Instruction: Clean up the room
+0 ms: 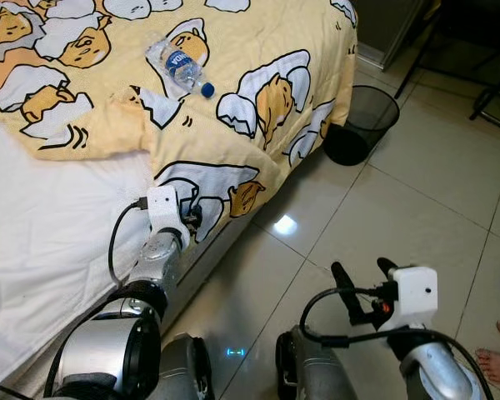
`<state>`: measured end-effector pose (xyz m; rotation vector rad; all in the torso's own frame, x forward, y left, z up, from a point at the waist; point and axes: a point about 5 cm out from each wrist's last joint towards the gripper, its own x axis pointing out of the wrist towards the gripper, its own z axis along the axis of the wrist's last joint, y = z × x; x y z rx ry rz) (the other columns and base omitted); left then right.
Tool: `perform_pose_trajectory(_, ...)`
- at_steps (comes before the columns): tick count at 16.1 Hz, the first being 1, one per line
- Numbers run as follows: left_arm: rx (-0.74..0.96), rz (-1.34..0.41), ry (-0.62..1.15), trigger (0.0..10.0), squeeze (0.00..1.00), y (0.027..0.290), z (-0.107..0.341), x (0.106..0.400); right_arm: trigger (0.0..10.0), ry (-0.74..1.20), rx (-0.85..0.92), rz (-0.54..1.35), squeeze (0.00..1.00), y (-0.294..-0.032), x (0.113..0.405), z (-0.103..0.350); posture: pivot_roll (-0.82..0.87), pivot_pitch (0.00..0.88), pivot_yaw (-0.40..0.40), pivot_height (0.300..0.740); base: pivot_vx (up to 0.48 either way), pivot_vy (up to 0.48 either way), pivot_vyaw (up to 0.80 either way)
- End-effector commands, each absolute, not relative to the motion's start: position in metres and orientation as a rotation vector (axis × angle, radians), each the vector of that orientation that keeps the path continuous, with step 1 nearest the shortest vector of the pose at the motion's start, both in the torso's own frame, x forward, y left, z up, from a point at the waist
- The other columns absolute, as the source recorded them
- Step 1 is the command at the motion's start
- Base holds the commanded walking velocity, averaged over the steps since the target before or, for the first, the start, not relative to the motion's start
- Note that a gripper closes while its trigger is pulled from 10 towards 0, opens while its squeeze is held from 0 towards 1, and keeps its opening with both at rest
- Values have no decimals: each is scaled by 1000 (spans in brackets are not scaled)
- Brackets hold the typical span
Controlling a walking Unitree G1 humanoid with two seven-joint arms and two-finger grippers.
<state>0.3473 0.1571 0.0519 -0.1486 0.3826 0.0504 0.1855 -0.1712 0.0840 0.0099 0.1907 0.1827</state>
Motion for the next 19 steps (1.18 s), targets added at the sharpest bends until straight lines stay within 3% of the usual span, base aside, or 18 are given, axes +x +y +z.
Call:
perform_pose_trajectory(1, -186, -23, 456, 0, 0, 141, 42, 342, 10000, 229, 13, 166, 0, -176, 182, 78, -303, 263, -59, 684, 0, 0, 0)
perform_pose_trajectory(11, -56, -165, 384, 0, 0, 138, 50, 346, 10000, 253, 35, 267, 0, -171, 196, 68, -237, 205, -52, 684, 0, 0, 0)
perform_pose_trajectory(19, -111, -144, 377, 0, 0, 148, 49, 344, 10000, 252, 76, 282, 0, -169, 213, 66, -212, 180, -46, 684, 0, 0, 0)
